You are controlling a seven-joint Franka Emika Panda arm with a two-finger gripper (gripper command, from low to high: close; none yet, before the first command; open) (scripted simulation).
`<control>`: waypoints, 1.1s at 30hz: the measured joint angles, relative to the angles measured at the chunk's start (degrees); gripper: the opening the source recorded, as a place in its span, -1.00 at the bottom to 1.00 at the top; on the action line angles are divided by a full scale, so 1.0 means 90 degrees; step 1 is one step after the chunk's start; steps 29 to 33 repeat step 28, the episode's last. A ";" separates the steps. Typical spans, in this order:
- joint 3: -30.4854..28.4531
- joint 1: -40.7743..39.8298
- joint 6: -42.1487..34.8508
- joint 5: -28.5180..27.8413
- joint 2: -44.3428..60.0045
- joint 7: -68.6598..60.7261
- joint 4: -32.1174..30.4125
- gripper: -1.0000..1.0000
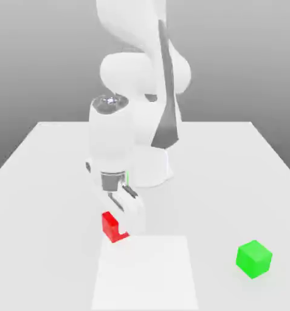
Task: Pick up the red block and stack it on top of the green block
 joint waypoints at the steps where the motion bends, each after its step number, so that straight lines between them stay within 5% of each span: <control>1: -0.0010 0.0021 -0.0190 0.0026 -0.0219 -0.0018 -0.0031 -1.00; 19: 0.1751 0.2832 -0.1656 -0.0320 0.0656 -0.2720 0.2281 -1.00; 24: 0.1525 0.3062 -0.0953 -0.0957 0.1610 -0.2451 0.2488 -1.00; 25: 0.1417 0.3143 -0.0768 -0.1112 0.1822 -0.2343 0.2503 1.00; 33: 0.1417 0.3143 -0.0768 -0.1112 0.1822 -0.2343 0.2503 1.00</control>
